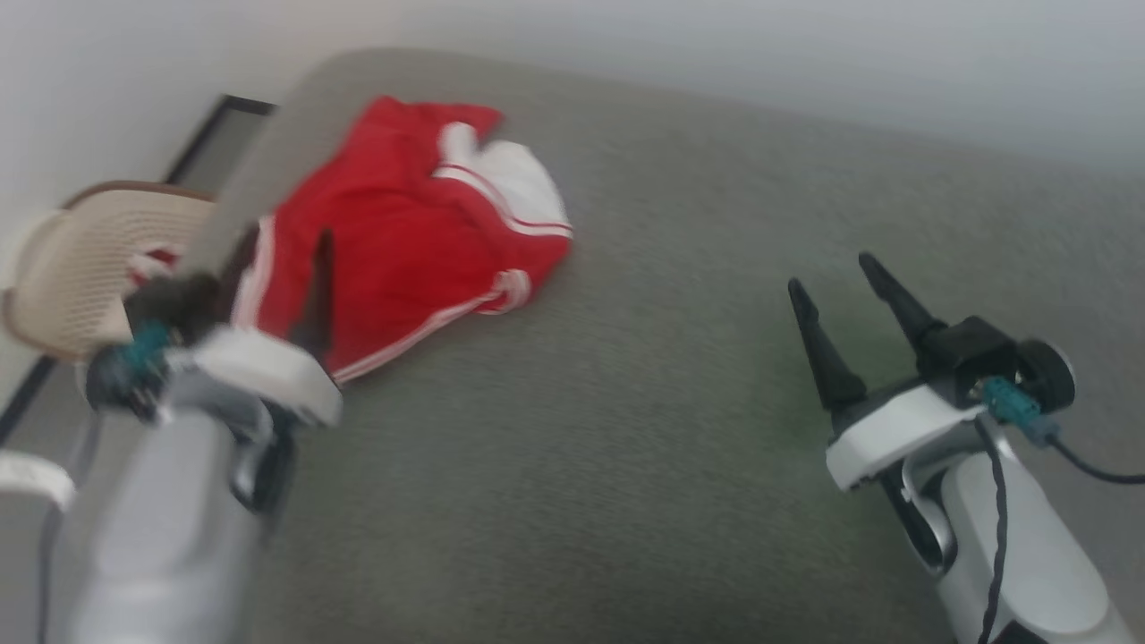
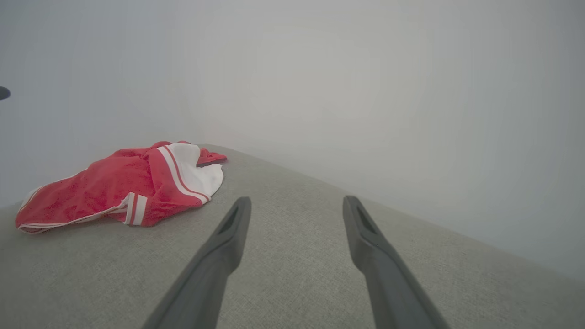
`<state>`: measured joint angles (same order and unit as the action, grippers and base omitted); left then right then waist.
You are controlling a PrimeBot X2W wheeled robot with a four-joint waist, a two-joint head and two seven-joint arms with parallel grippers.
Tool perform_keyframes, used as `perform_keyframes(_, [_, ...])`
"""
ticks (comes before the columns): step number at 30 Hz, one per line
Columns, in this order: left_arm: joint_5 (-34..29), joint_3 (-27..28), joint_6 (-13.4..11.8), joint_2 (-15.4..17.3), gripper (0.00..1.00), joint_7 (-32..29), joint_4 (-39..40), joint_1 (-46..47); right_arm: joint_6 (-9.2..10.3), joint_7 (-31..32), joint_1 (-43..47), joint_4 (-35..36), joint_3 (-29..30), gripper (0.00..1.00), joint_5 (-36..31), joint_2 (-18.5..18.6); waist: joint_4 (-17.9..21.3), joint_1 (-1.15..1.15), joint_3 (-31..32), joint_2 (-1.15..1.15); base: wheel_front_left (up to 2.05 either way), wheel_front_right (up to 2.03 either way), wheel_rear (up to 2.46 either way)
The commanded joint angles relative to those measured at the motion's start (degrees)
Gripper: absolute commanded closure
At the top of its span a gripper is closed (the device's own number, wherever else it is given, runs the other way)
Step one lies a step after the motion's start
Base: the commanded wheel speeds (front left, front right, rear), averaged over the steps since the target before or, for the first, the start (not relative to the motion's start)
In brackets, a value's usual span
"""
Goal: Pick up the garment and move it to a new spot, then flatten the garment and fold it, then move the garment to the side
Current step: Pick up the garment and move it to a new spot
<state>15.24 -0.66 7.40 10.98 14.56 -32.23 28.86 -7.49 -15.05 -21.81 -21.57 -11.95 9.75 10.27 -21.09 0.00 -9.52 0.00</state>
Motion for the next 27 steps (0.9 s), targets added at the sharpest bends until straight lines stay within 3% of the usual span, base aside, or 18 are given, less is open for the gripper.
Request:
perform_keyframes(1, [1.33,-2.02,0.08,2.86,0.0,-0.12,-2.67,3.83,0.0,-0.18,-1.32,0.73,0.36,0.0,-0.58,-0.25,6.39,0.0,-6.03,0.0,0.0,0.0,0.0])
perform_keyframes(5, [9.0,-7.9,0.1,8.49,0.0,-3.66,-11.48,12.96,0.0,-0.18,-2.51,2.36,1.22,0.0,-1.26,-0.76,10.64,0.0,-9.56,0.0,0.0,0.0,0.0])
perform_keyframes(7, [17.13,-12.23,0.11,11.55,0.0,-11.93,-16.43,17.08,0.0,-0.18,-3.41,3.31,1.68,0.0,-1.8,-1.23,13.32,0.0,-11.53,0.0,0.0,0.0,0.0])
perform_keyframes(8, [17.13,-12.23,0.11,11.55,0.0,-11.93,-16.43,17.08,0.0,-0.18,-3.41,3.31,1.68,0.0,-1.8,-1.23,13.32,0.0,-11.53,0.0,0.0,0.0,0.0])
perform_keyframes(15, [33.9,-17.74,0.1,18.87,0.0,-33.32,-20.36,21.87,0.0,-0.17,-5.14,5.33,2.1,0.0,-2.96,-2.5,18.52,0.0,-15.83,0.0,0.0,0.0,0.0])
perform_keyframes(19, [39.14,-19.58,0.1,20.59,0.0,-42.7,-23.32,22.29,0.0,-0.17,-6.29,6.46,2.12,0.0,-3.52,-2.9,20.75,0.0,-18.37,0.0,0.0,0.0,0.0])
perform_keyframes(23, [43.2,-20.79,-0.03,19.43,0.0,-50.45,-27.27,20.82,0.0,-0.18,-6.89,7.66,2.52,0.0,-3.77,-3.32,22.02,0.0,-19.76,0.0,0.0,0.0,0.0])
perform_keyframes(27, [44.09,-22.52,-0.1,19.39,0.0,-51.67,-28.4,20.11,0.0,-0.18,-6.91,8.65,2.81,0.0,-4.16,-3.85,22.34,0.0,-20.08,0.0,0.0,0.0,0.0])
